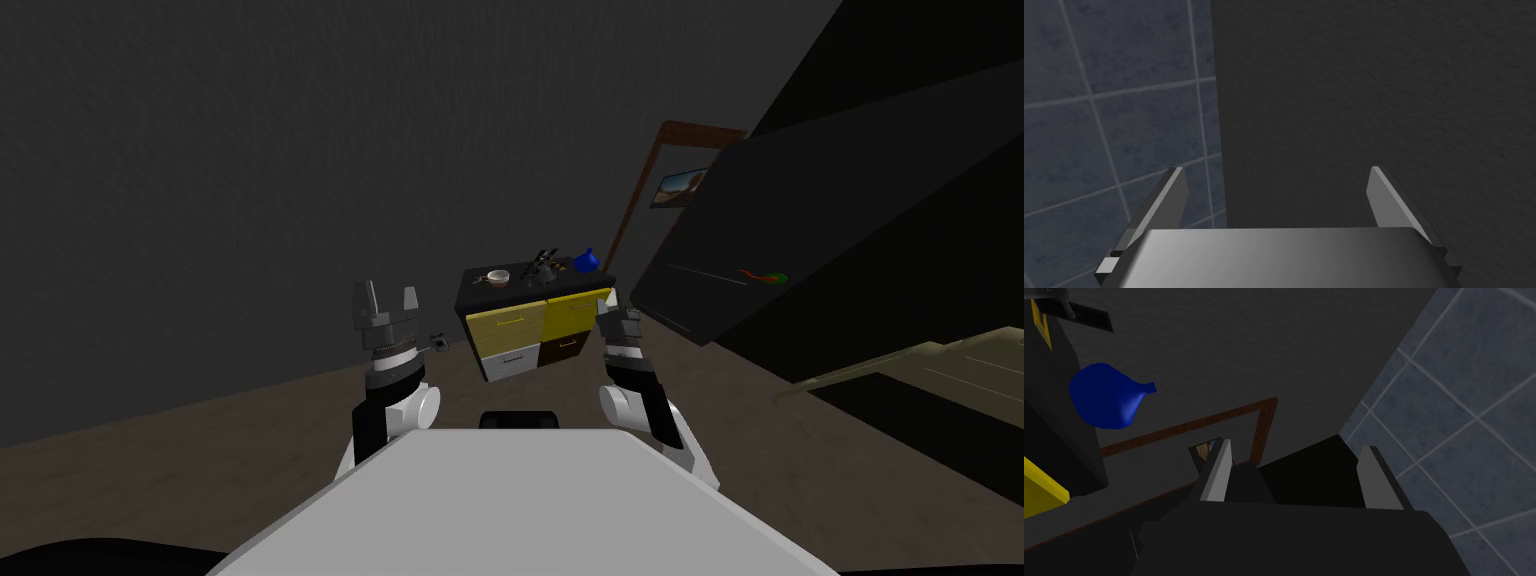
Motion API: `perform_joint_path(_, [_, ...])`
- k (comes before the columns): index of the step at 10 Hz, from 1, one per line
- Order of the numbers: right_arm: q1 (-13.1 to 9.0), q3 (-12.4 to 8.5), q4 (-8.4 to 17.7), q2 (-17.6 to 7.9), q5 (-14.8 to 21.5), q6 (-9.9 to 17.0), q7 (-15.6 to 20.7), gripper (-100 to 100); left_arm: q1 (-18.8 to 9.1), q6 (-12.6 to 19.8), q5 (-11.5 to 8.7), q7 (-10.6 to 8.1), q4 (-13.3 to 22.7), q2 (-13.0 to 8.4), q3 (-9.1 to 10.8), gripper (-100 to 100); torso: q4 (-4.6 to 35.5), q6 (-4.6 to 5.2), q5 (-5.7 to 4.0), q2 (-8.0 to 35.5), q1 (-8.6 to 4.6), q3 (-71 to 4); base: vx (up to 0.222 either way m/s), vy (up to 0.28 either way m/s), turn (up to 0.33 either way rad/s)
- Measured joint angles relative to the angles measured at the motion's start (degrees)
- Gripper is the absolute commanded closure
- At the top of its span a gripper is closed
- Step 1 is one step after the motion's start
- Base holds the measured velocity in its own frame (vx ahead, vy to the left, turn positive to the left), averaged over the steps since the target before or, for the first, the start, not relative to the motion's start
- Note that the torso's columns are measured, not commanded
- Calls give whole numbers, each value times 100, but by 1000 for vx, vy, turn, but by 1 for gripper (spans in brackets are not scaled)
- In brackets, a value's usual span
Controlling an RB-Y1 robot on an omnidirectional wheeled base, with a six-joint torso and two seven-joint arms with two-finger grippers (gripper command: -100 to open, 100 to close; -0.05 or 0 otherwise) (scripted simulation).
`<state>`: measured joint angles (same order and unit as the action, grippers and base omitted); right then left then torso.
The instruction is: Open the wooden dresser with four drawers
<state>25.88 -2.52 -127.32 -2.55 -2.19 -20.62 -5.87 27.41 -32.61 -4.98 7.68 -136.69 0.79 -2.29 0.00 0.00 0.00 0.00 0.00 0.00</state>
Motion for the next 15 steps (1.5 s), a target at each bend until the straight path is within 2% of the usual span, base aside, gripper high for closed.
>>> perform_joint_path(2, [0,0,0,0,0,0,0,0,0,0,0,0,0,0,0,0,600,0,0,597,0,-1200,0,0,0])
perform_joint_path(9, [0,0,-2,0,0,-1,0,0,0,0,0,0,-2,0,0,0,3537,0,0,3539,0,-7073,0,0,0])
perform_joint_path(10, [0,0,-2,0,0,-1,0,-100,0,0,0,0,-2,0,0,0,3960,0,0,3962,0,-7919,6,7,-63])
perform_joint_path(12, [-84,126,147,-216,-297,92,-73,-100,1,0,0,0,1,0,0,0,4205,1,1,4208,3,-8426,2,15,-106])
perform_joint_path(15, [-130,372,321,-393,-763,238,-204,-100,0,0,0,0,1,0,0,0,4228,-1,1,4228,1,-8457,4,17,-67])
